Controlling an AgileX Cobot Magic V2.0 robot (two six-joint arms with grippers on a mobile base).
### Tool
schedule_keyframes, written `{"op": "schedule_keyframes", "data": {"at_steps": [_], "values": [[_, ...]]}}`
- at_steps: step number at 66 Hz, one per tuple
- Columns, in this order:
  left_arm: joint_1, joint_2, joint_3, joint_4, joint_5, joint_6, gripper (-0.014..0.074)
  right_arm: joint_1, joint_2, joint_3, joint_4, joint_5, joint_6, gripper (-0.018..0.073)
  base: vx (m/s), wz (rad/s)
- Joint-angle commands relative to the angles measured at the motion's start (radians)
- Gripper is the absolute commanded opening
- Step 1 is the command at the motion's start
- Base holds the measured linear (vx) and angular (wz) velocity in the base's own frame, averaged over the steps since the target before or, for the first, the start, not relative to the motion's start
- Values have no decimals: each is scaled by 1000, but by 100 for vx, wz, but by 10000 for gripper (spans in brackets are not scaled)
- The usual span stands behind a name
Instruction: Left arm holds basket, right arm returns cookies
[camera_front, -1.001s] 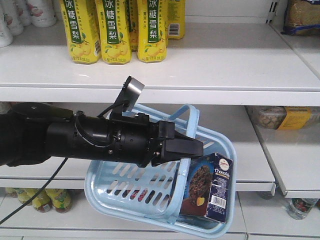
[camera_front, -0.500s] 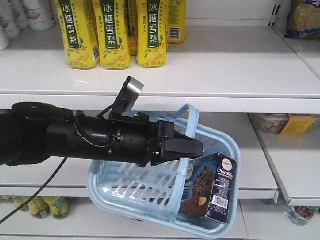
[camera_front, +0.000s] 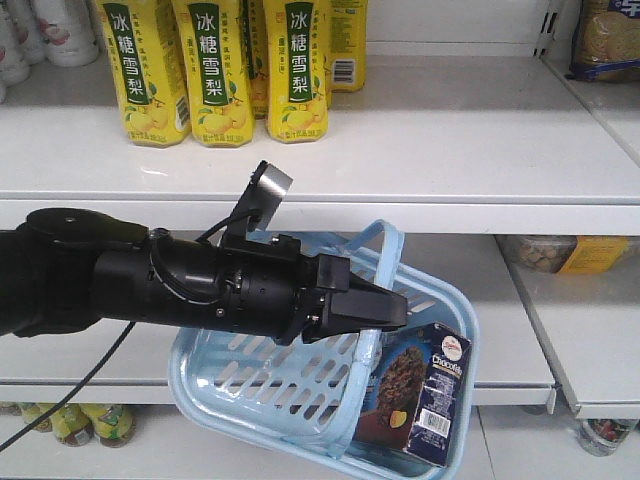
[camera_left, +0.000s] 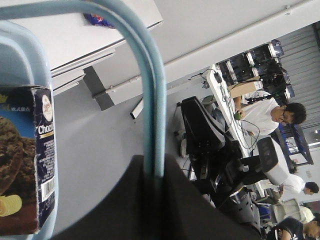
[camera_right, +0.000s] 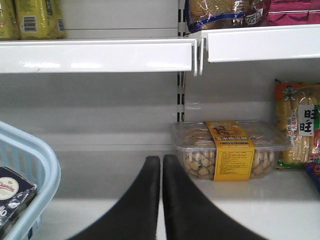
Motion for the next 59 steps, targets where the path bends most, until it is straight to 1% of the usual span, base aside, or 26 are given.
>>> {"op": "schedule_keyframes", "data": {"at_steps": [1,50,59], "values": [[1,-50,-37,-102,26,21,-6,-4,-11,2,-4,-71,-8,-8,-1,1],[1,-50,-37,-102,23,21,-6,-4,-11,2,-4,-71,-8,-8,0,0],[1,-50,-37,-102,23,21,-6,-4,-11,0,-6,-133,-10,-8,0,0]]}}
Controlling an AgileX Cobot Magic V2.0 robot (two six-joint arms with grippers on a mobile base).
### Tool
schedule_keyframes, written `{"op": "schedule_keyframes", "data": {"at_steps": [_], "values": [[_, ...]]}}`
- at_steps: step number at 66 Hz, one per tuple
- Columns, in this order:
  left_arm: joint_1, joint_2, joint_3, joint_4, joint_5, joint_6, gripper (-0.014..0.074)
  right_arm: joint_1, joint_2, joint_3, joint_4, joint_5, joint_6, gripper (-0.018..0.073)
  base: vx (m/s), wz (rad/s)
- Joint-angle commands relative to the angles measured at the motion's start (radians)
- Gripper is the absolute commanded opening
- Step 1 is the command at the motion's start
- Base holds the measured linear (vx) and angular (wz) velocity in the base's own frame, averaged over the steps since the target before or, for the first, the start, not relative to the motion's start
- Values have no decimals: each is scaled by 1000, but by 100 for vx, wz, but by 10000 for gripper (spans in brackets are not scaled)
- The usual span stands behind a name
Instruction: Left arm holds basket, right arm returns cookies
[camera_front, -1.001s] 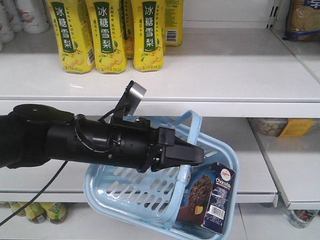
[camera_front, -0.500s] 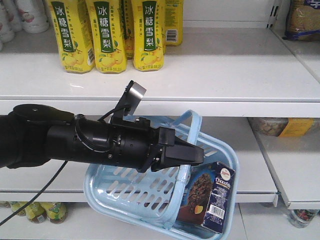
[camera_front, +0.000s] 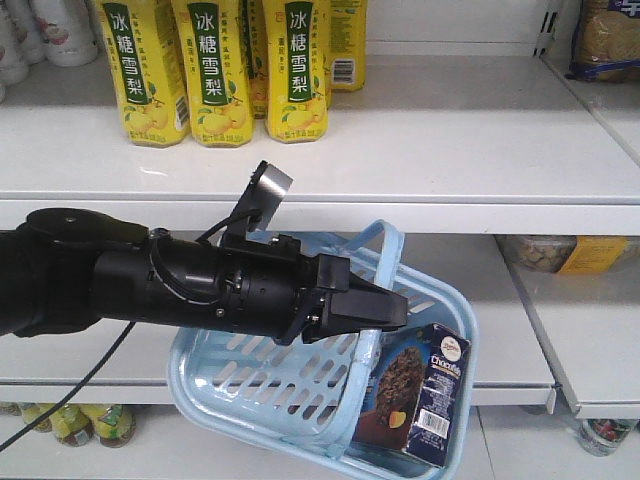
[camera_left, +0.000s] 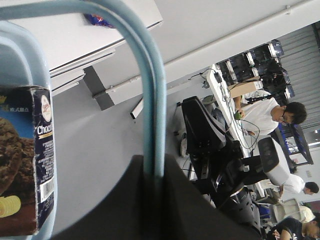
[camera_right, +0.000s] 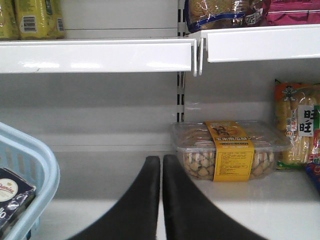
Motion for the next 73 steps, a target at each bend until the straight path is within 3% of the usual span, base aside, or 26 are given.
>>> {"op": "schedule_keyframes", "data": {"at_steps": [1,20,36,44,63,73], "values": [[1,-50,-37,-102,23,21,-6,-4,-11,-1,-4,-132,-7,-8,0,0],[1,-50,-37,-102,23,21,-6,-4,103,-173,7,-87,-6,-8,0,0],[1,-50,-37,-102,23,21,-6,-4,360,-385,137,5,5,-8,0,0],[1,-50,-37,-102,23,21,-6,-4,421,-395,193,-13,5,-8,0,0],[1,-50,-37,-102,23,21,-6,-4,443,-395,190,-2,-8,0,0,0],[1,-50,-37,-102,23,21,-6,-4,443,-395,189,0,-10,71,0,0]]}}
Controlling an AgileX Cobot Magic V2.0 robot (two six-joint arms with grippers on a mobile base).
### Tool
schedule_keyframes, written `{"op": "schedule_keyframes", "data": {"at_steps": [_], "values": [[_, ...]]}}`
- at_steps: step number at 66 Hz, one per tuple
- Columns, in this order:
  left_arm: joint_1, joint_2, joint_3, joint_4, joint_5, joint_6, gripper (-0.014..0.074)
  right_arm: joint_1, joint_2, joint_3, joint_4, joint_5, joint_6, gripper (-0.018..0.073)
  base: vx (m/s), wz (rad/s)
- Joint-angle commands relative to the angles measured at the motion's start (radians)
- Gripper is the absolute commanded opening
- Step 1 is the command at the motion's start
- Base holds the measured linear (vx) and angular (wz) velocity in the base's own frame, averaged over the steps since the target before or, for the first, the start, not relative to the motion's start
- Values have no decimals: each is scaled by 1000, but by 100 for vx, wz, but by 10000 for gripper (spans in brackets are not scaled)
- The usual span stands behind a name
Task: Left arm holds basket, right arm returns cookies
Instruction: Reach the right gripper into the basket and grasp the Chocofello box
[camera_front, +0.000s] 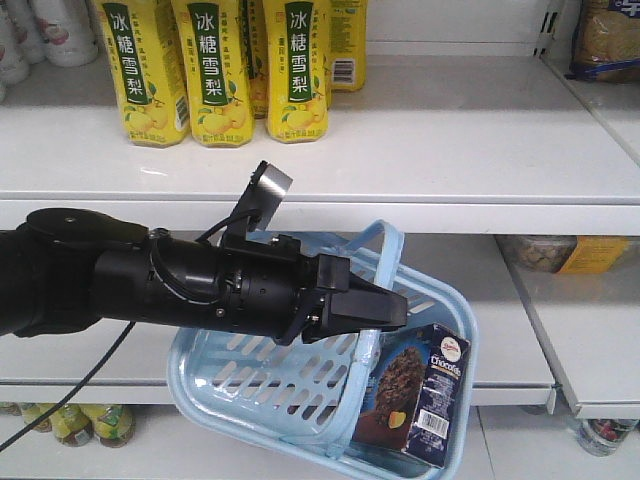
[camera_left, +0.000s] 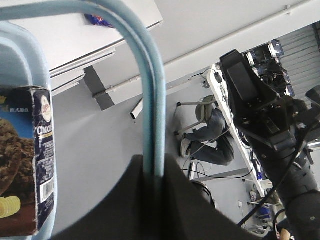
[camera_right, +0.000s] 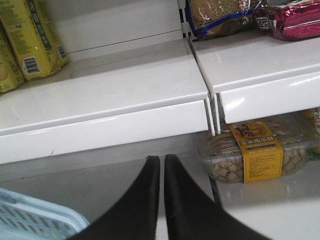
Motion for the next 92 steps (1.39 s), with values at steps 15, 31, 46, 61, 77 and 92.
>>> {"op": "schedule_keyframes", "data": {"at_steps": [15,31,46,61,77,92], "values": [[1,-50,-37,-102,24,21,-6,-4,12,-35,-12,-84,-12,300,0,0],[1,-50,-37,-102,24,21,-6,-4,12,-35,-8,-71,-11,485,0,0],[1,-50,-37,-102,24,21,-6,65,80,-92,99,33,-11,501,0,0],[1,-50,-37,-102,24,21,-6,214,259,-228,306,248,-9,501,0,0],[1,-50,-37,-102,24,21,-6,258,417,-245,463,354,-57,501,0,0],[1,-50,-37,-102,24,21,-6,258,510,-245,629,419,-208,501,0,0]]}}
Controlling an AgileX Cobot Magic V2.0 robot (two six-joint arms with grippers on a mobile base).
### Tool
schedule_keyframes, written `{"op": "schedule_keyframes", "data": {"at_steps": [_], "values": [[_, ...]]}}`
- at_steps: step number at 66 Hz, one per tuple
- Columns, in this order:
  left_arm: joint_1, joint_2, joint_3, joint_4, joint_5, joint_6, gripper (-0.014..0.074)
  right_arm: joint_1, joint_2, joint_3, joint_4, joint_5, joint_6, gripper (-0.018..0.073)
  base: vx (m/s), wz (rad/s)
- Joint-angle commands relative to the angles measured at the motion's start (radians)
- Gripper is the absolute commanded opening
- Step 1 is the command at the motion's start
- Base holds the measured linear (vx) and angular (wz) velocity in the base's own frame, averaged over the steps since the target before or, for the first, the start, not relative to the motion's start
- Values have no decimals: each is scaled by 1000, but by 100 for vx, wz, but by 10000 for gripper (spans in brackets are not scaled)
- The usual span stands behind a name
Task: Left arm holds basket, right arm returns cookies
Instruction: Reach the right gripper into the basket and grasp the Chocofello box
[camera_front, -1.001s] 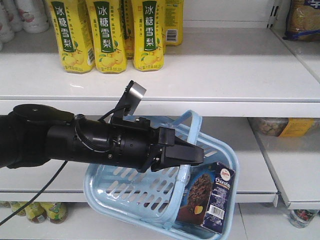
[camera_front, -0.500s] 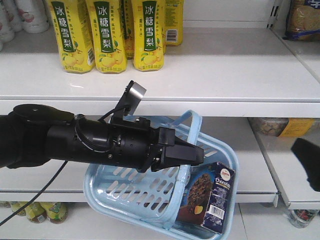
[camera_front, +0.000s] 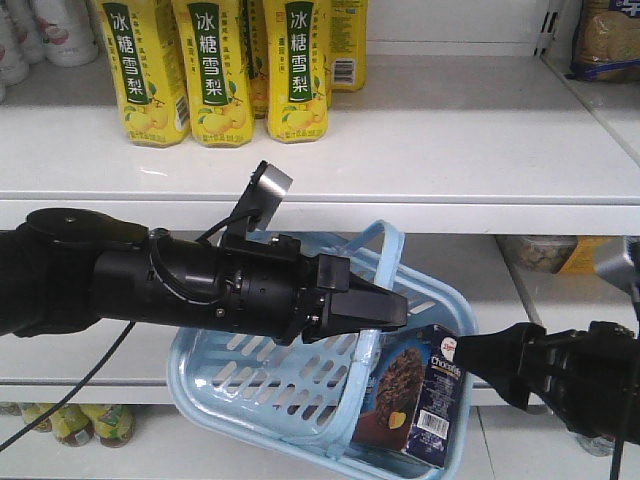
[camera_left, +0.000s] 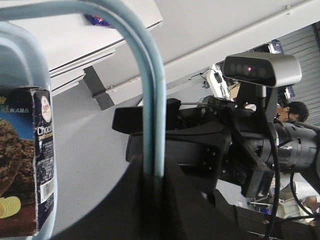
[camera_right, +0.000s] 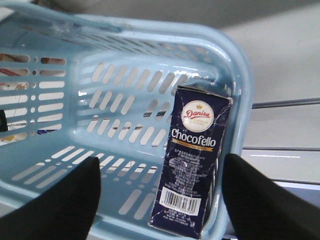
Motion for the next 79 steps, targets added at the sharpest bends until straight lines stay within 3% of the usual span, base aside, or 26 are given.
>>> {"op": "schedule_keyframes", "data": {"at_steps": [1,22,44,62,79], "values": [[1,-50,-37,-102,24,21,-6,0,25,-35,101,-8,-87,501,0,0],[1,-50,-37,-102,24,21,-6,0,137,-35,222,16,-200,501,0,0],[1,-50,-37,-102,24,21,-6,0,205,-35,240,6,-236,501,0,0],[1,-50,-37,-102,24,21,-6,0,262,-35,339,1,-314,501,0,0],[1,-50,-37,-102,24,21,-6,0,314,-35,364,-13,-332,501,0,0]]}}
